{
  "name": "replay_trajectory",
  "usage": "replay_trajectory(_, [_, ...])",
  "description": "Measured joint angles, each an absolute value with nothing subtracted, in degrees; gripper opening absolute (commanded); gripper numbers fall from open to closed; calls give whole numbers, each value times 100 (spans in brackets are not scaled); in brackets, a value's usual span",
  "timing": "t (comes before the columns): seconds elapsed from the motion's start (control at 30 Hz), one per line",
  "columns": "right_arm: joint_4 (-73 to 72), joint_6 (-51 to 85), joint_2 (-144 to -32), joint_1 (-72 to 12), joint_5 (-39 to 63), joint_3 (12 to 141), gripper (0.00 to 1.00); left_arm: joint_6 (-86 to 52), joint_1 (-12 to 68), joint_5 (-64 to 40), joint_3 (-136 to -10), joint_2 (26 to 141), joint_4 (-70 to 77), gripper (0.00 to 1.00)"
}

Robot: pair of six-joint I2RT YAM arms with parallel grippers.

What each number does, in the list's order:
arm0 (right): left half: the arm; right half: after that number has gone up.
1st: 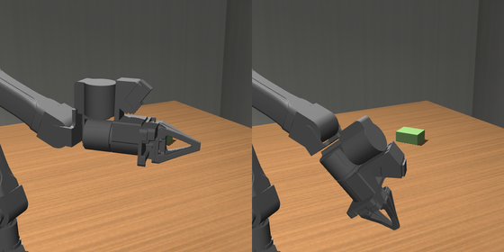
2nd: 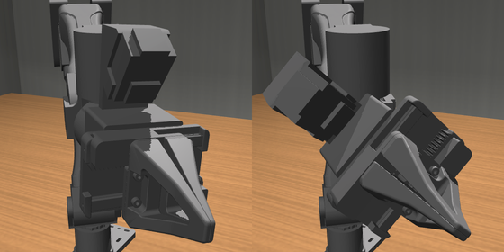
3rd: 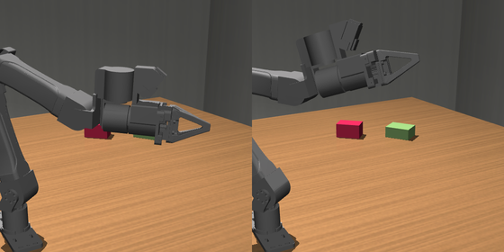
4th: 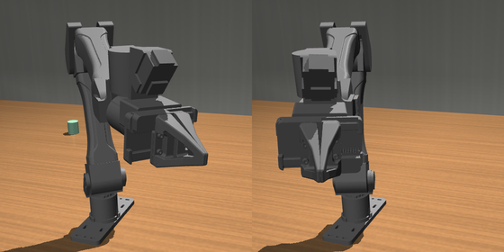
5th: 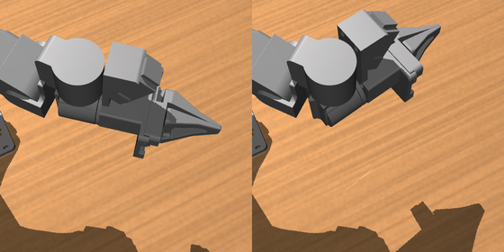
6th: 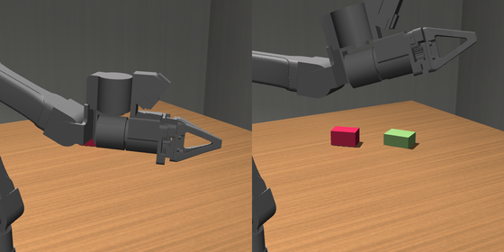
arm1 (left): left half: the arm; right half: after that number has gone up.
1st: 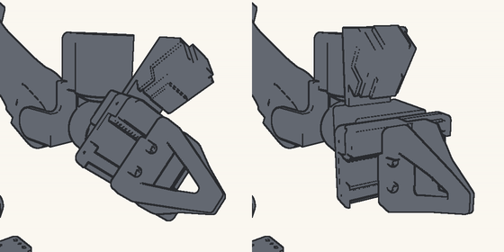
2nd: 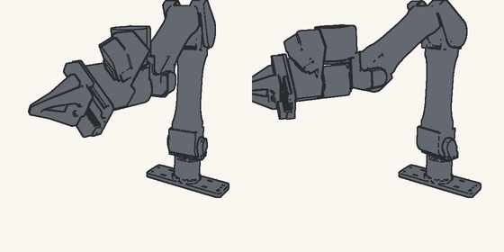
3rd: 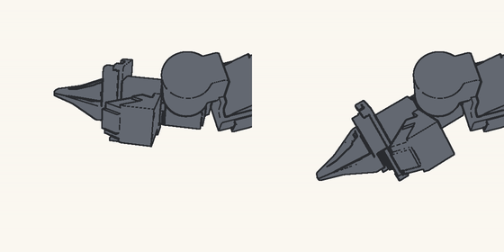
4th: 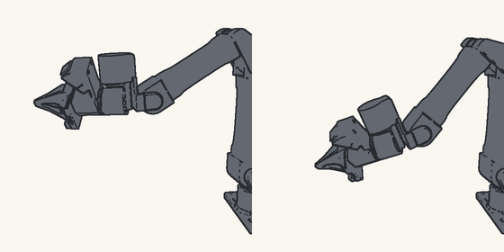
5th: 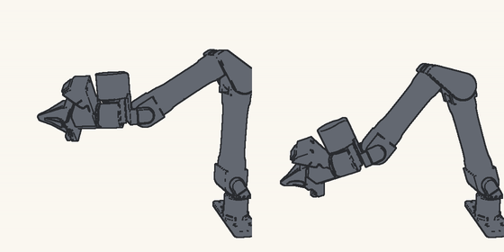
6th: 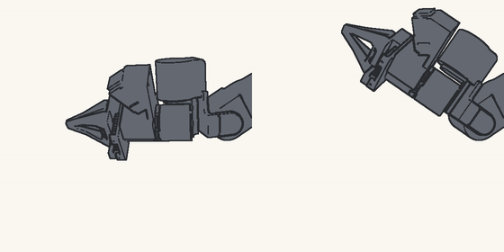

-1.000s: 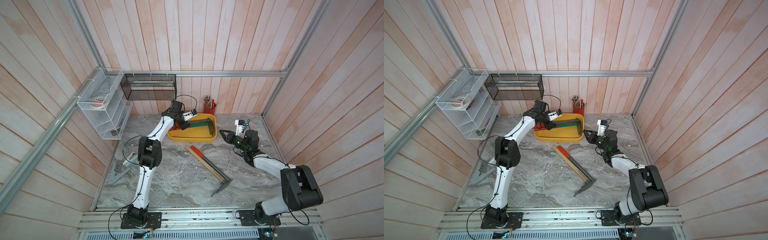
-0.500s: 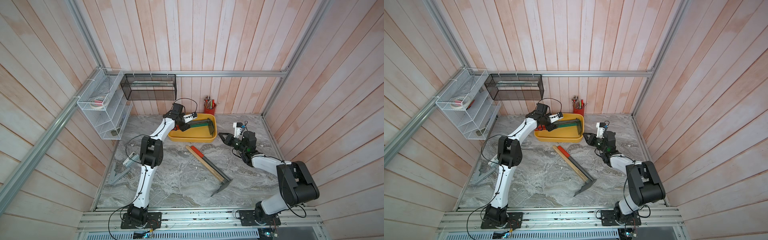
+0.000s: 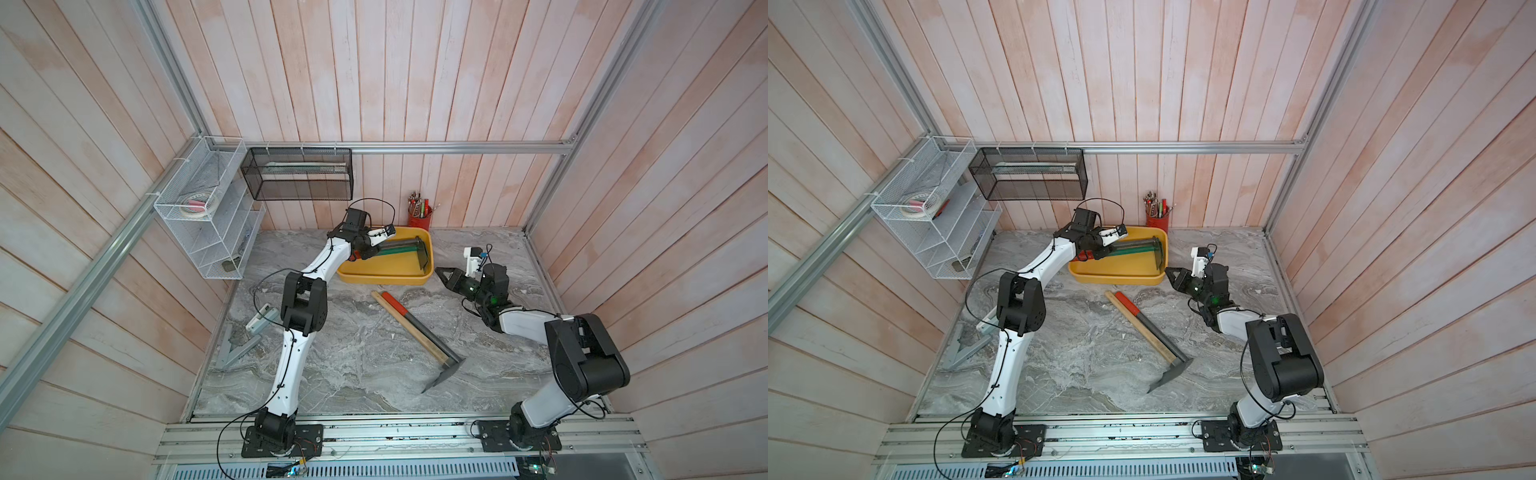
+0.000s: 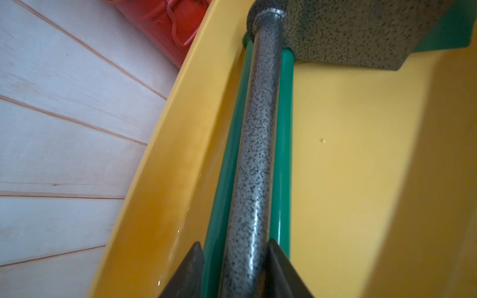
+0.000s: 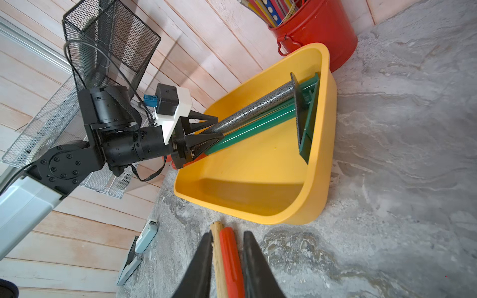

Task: Put the small hoe into the storage box
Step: Adjust the hoe in the storage box.

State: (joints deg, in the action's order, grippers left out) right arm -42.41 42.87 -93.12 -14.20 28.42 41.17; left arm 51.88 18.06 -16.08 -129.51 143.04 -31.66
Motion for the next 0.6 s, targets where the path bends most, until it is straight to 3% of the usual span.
replay_trajectory(0.33, [-4372,4331,-9391,-1420,2842,4117,24,5343,1809,-1750,-12768,14252,-3120,23])
replay_trajectory(0.57, [-4475,4392,-9509,-1420,2845,4117,23,5341,1822,-1754,-12538,14129,-3041,7])
replay_trajectory(0.6, [-4491,4394,-9509,-1420,2845,4117,23,5339,1822,-1752,-12523,14121,-3033,2])
